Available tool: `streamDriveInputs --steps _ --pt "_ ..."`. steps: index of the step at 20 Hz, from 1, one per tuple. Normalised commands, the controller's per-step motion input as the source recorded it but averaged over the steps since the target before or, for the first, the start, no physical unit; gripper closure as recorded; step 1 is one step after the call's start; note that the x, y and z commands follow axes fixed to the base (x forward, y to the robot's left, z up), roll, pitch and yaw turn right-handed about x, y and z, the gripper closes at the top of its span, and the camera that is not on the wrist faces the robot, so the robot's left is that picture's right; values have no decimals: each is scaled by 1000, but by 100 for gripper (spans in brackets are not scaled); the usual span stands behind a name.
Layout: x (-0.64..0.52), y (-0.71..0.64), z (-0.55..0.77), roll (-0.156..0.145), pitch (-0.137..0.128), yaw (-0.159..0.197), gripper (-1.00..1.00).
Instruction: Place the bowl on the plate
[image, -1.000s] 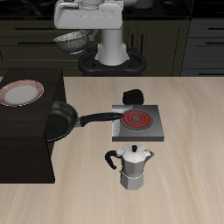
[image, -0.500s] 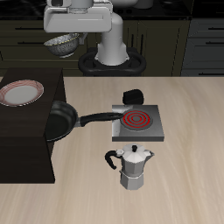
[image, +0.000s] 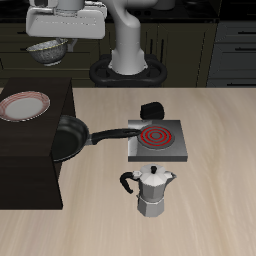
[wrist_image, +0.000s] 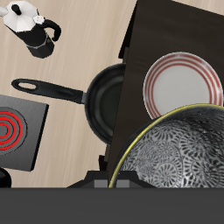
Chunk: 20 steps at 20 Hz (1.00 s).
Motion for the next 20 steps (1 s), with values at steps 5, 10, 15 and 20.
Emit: streamDriveInputs --steps 5,10,15,20 --pt "19 -459 -42 -35 -6 7 100" --pt "123 -593 -22 -79 -5 -48 100" --pt "-16 -400 18 -43 -19 -12 100" --pt "87 -173 161 24 -53 3 100"
